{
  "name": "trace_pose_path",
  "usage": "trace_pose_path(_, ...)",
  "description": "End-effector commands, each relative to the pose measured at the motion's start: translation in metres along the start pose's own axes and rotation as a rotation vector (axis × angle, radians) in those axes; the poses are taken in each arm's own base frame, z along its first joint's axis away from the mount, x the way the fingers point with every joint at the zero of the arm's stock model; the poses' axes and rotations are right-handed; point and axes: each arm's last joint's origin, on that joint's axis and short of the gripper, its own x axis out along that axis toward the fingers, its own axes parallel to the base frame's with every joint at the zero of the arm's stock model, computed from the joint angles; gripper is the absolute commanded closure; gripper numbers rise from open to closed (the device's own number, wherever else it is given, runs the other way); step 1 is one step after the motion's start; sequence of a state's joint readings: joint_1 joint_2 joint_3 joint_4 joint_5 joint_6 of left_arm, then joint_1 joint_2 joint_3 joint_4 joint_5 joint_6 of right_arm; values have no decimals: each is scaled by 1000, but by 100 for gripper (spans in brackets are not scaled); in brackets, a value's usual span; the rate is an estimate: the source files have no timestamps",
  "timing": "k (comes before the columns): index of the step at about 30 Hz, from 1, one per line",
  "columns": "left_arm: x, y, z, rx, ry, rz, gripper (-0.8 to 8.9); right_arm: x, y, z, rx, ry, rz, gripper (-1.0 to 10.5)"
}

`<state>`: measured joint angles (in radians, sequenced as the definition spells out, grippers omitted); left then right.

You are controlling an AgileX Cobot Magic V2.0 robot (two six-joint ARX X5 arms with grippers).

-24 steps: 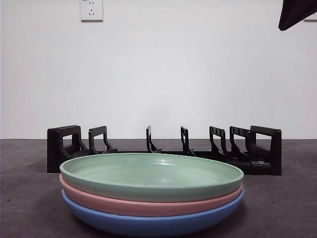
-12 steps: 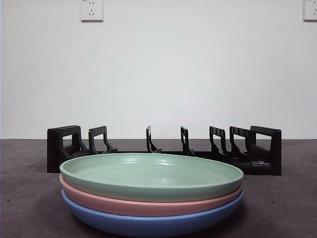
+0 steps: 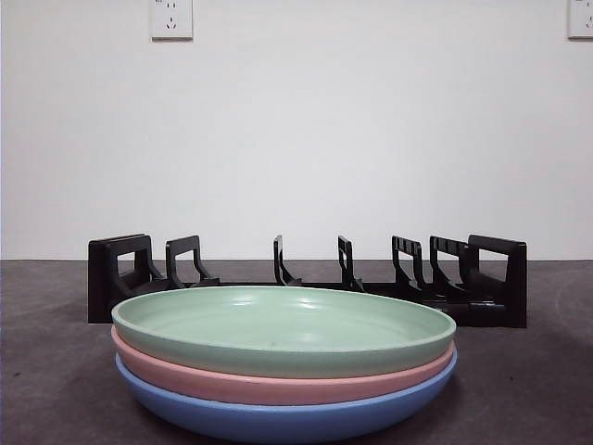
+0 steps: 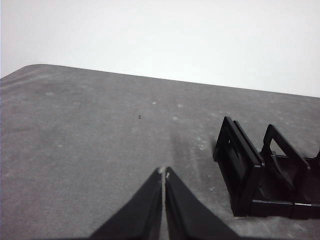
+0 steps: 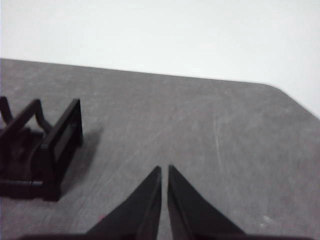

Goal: Place the plate

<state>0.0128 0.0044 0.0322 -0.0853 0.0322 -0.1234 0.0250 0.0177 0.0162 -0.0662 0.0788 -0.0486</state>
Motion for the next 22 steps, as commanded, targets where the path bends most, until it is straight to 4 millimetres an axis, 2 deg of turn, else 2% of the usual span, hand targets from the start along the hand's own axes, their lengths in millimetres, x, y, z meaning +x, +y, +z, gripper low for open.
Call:
trace_pose_path(1,1,1,-6,-1,9,-3,807,-1,0,-1,27,-1,-2,926)
trace_pose_path(22,1,1,-5,-1,10,-3,806,-1,0,2,33,-31,-4,926)
